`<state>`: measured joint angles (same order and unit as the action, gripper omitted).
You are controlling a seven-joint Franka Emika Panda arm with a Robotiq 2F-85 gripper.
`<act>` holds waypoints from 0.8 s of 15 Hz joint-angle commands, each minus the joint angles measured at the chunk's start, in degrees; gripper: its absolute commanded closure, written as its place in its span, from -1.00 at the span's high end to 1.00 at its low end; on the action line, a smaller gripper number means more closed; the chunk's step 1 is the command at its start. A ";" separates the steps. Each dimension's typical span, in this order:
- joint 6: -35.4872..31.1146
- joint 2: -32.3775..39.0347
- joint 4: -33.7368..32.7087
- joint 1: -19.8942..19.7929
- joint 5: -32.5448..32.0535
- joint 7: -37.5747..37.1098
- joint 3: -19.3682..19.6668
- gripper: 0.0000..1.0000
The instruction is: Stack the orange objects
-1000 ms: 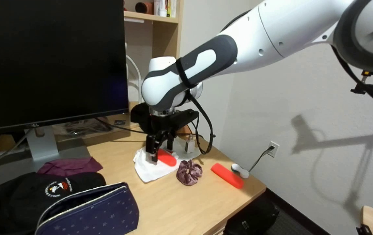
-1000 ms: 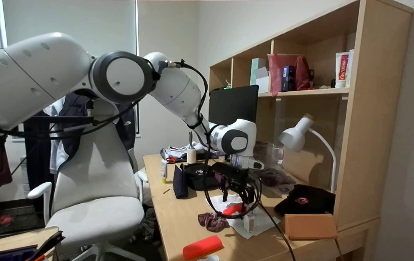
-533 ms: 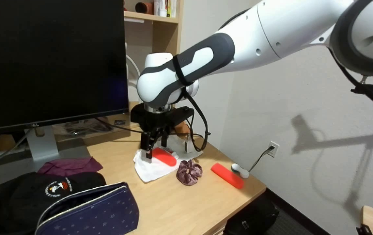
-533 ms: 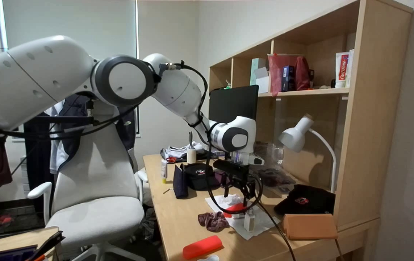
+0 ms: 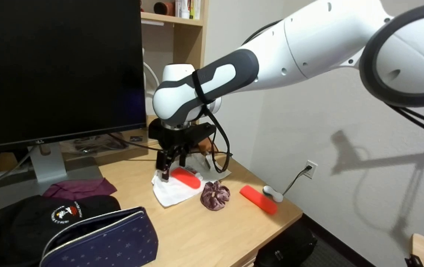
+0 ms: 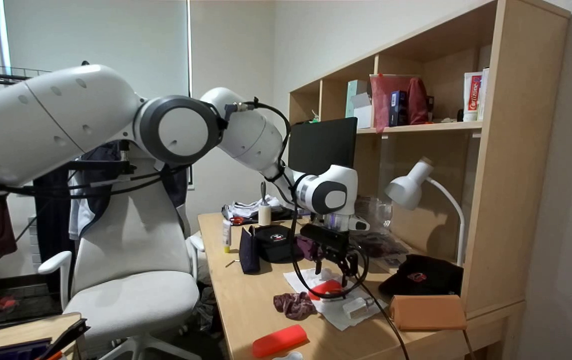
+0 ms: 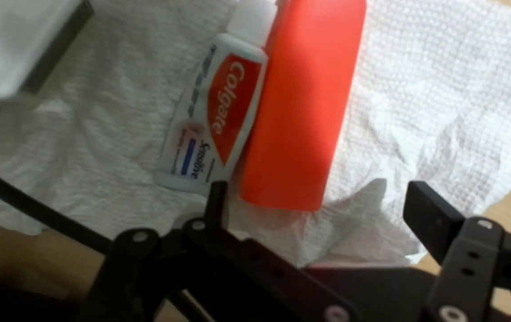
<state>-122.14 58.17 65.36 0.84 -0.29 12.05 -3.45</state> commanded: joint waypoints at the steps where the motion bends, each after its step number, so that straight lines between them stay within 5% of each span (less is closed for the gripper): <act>1: 1.18 2.39 -3.94 -0.44 -0.40 1.07 -0.14 1.00; 12: -1.09 -0.55 0.39 -0.84 -0.08 0.64 0.00 1.00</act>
<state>-122.29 59.46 63.48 0.61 -0.30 12.05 -2.97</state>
